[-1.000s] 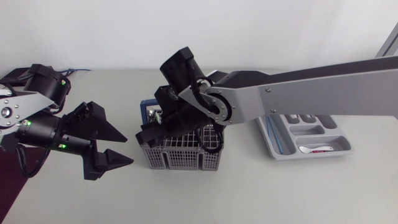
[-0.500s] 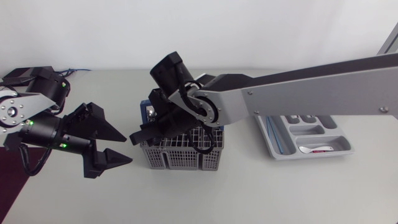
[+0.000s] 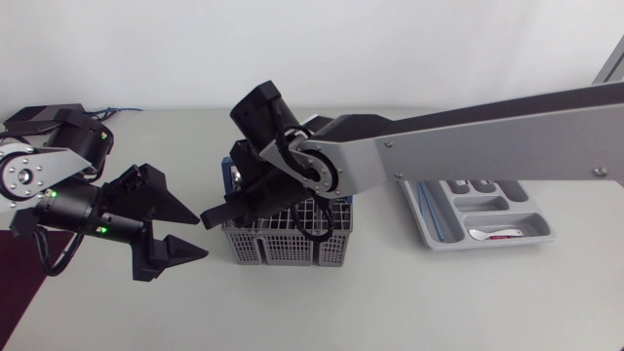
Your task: Unload the cutlery basket into the drawer organizer.
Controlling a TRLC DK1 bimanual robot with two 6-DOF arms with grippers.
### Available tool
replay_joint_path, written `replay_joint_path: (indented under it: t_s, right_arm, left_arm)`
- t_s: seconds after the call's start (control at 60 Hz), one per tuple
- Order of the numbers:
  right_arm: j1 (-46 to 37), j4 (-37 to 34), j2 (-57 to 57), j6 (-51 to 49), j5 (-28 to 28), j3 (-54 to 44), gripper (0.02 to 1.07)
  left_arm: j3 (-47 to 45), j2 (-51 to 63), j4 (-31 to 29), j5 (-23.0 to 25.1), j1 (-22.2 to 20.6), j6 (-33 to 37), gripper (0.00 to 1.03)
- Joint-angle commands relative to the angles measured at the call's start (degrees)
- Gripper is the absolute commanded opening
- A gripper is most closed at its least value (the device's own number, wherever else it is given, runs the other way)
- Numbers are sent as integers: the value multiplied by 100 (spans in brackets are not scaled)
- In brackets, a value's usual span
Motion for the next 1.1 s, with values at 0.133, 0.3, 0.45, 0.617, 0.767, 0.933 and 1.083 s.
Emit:
replay_joint_path:
  t_s: [0.133, 0.3, 0.45, 0.617, 0.767, 0.933, 1.083]
  right_arm:
    - [37, -238, -398, -74, 130, 12, 12]
    - [37, -326, -635, -145, 103, 29, 12]
    - [63, -414, -740, -153, -55, 73, 12]
    - [107, -546, -802, -153, -310, 143, 12]
    - [186, -660, -820, -206, -459, 196, 12]
    - [239, -862, -934, -259, -450, 328, 12]
    - [239, -1029, -1074, -303, -442, 416, 12]
  left_arm:
    - [-160, 173, 29, 113, 36, 150, 98]
    - [-133, 156, 29, 113, 36, 141, 98]
    - [-133, 156, 29, 113, 36, 132, 98]
    - [-142, 164, 29, 113, 10, 115, 98]
    - [-107, 156, 29, 113, -8, 97, 98]
    - [-81, 164, 29, 113, -17, 97, 98]
    - [-81, 156, 11, 113, -17, 97, 98]
